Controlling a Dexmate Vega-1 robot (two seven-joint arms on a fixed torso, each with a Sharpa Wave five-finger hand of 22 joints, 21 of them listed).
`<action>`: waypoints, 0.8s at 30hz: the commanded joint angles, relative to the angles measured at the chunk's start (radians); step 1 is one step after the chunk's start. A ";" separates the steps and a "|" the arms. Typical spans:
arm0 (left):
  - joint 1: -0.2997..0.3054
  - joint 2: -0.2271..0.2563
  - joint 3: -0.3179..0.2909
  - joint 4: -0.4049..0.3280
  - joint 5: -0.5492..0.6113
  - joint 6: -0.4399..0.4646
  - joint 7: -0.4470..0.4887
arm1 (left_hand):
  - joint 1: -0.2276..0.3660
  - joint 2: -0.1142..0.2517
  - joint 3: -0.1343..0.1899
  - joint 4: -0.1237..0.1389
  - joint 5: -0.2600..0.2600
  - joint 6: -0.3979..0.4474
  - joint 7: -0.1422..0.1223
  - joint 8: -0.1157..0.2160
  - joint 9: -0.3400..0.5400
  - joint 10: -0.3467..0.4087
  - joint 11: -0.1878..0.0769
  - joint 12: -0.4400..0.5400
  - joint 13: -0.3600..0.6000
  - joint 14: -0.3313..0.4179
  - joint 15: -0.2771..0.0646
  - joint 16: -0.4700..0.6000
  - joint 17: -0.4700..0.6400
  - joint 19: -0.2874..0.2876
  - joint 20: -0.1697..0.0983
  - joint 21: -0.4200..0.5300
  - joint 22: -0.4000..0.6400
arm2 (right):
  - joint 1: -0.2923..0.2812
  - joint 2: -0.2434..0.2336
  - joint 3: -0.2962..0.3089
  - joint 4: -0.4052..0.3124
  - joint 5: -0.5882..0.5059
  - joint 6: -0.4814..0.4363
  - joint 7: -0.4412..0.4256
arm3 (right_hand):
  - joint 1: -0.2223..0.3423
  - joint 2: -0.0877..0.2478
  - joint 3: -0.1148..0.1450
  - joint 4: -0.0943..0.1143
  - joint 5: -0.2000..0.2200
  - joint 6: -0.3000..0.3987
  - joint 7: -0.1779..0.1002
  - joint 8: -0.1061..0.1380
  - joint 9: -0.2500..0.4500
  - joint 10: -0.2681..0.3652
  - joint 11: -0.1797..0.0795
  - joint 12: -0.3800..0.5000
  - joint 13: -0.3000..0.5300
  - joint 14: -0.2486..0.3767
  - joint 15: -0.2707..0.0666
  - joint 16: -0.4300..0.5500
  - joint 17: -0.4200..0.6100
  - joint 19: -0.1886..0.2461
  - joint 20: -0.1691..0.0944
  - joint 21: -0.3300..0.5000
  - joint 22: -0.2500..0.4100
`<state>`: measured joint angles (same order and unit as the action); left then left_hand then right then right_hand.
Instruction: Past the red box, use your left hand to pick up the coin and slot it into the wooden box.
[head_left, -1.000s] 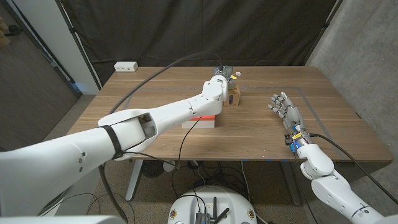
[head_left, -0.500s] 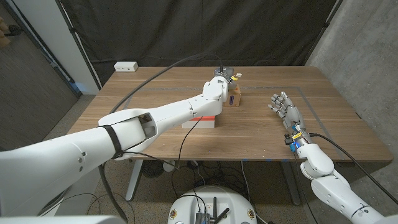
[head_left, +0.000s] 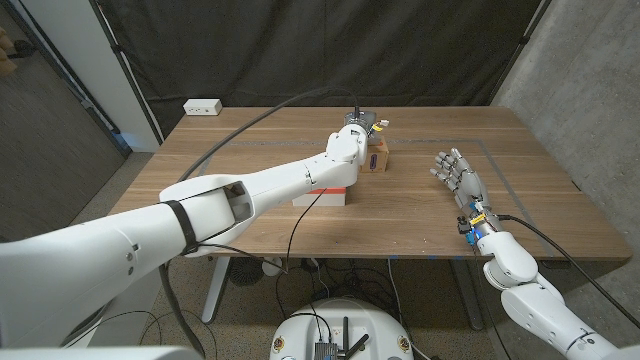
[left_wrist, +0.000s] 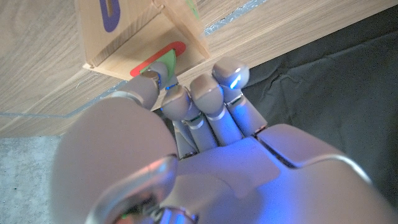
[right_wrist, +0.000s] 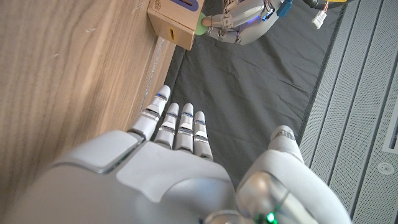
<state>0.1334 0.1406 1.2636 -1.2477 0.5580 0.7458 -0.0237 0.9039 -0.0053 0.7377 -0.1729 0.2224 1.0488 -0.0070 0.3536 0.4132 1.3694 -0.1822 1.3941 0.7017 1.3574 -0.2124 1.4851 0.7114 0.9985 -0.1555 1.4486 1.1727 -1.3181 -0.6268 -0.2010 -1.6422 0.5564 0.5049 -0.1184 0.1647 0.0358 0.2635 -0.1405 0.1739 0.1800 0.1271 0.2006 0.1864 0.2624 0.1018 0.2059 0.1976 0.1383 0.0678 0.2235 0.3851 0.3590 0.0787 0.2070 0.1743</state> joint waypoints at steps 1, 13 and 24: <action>-0.014 -0.001 0.020 0.020 -0.003 -0.013 -0.032 | -0.005 0.004 -0.016 0.003 0.004 0.063 0.024 0.079 -0.008 0.000 -0.006 0.001 0.007 -0.002 0.001 -0.006 0.005 -0.006 -0.053 -0.004 -0.010 | -0.003 -0.003 0.000 -0.007 -0.004 -0.011 -0.008 | -0.005 -0.003 0.001 -0.001 0.003 0.009 -0.005 -0.001 0.001 0.008 0.002 0.001 0.003 0.002 0.004 0.004 -0.001 0.002 0.002 -0.003 0.003; -0.024 0.026 0.021 -0.001 0.002 -0.036 -0.067 | -0.099 -0.033 -0.061 0.015 0.002 -0.050 0.043 -0.016 -0.046 0.010 -0.025 -0.009 -0.016 -0.002 0.000 -0.033 -0.013 0.008 -0.052 -0.019 -0.066 | -0.003 -0.001 -0.004 -0.014 -0.012 -0.009 -0.011 | -0.004 -0.002 0.002 -0.002 0.003 0.008 -0.006 -0.002 0.001 0.010 0.002 0.001 0.003 0.003 0.002 0.004 -0.002 0.001 0.002 -0.004 0.003; -0.015 0.042 0.008 -0.026 0.011 -0.028 -0.073 | -0.169 -0.050 -0.069 0.018 0.000 -0.060 0.043 -0.080 -0.089 0.016 -0.026 -0.010 -0.023 0.005 0.000 -0.042 -0.023 0.019 -0.054 -0.031 -0.075 | 0.000 0.000 -0.007 -0.019 -0.014 -0.014 -0.014 | -0.003 0.000 0.002 -0.002 0.003 0.008 -0.006 -0.002 0.001 0.012 0.003 0.001 0.003 0.002 0.002 0.004 -0.002 0.004 0.001 -0.003 0.003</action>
<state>0.1125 0.1672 1.2808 -1.2525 0.5579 0.7163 -0.0843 0.7462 -0.0537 0.6687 -0.1560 0.2273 0.9844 0.0384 0.2809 0.3280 1.3789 -0.2024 1.3862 0.6804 1.3575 -0.2125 1.4422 0.6853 1.0072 -0.1596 1.4175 1.0923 -1.3205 -0.6285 -0.2050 -1.6560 0.5457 0.4952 -0.1282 0.1647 0.0358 0.2640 -0.1400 0.1739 0.1852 0.1219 0.2006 0.1864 0.2624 0.1018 0.2059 0.1975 0.1383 0.0678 0.2234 0.3802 0.3589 0.0786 0.2033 0.1743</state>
